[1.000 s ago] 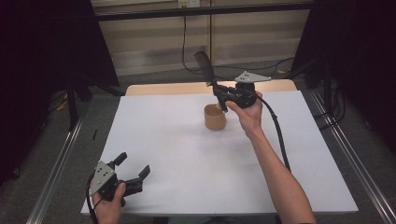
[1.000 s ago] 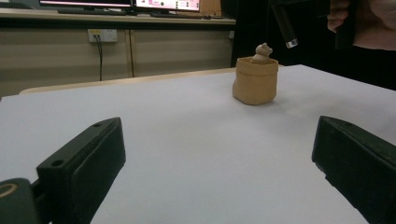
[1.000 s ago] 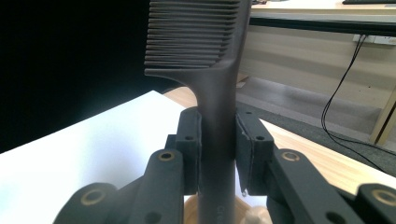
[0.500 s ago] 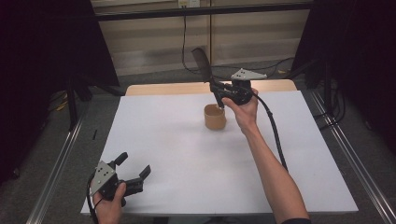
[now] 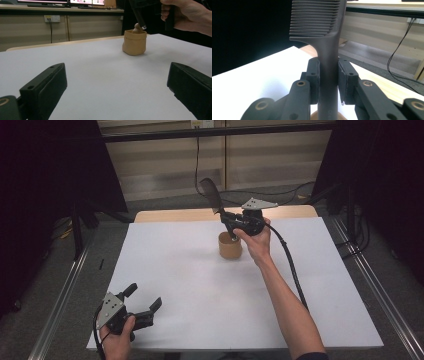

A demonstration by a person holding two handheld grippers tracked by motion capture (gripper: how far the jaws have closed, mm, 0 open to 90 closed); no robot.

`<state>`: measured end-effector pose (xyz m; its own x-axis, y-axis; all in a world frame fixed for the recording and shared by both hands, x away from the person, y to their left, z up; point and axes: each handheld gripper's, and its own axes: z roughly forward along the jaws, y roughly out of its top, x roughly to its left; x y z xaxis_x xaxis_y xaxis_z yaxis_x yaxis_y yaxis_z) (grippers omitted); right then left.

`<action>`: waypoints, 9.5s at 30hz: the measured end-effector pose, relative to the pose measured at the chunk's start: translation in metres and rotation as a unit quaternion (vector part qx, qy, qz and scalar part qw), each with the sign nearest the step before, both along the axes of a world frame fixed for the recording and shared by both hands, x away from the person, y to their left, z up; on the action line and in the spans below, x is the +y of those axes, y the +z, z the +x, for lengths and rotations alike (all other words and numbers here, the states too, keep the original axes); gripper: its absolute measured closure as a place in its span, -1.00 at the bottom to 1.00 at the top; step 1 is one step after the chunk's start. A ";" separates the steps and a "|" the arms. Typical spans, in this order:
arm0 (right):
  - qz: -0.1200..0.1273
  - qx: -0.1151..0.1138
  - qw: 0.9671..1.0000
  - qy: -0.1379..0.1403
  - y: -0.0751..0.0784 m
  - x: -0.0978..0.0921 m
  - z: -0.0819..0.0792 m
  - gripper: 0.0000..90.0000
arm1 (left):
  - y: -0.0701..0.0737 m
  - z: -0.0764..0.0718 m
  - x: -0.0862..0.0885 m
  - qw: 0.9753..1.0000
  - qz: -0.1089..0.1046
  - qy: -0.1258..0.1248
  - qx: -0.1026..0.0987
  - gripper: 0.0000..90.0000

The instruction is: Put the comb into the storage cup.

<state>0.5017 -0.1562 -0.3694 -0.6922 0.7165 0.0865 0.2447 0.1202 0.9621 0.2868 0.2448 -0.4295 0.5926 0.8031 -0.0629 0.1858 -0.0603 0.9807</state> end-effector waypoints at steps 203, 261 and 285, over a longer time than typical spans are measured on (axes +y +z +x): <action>-0.026 -0.042 0.977 -0.209 -0.032 -0.089 -0.135 -1.00 | -0.001 -0.004 0.007 0.999 -0.015 0.042 0.002 -0.94; -0.032 -0.050 0.959 -0.276 -0.049 -0.152 -0.237 -1.00 | 0.000 -0.009 0.007 0.998 -0.012 0.059 -0.001 -0.93; -0.040 -0.042 0.950 -0.308 -0.072 -0.168 -0.257 -0.99 | -0.002 -0.010 0.006 0.997 -0.027 0.070 0.003 -0.93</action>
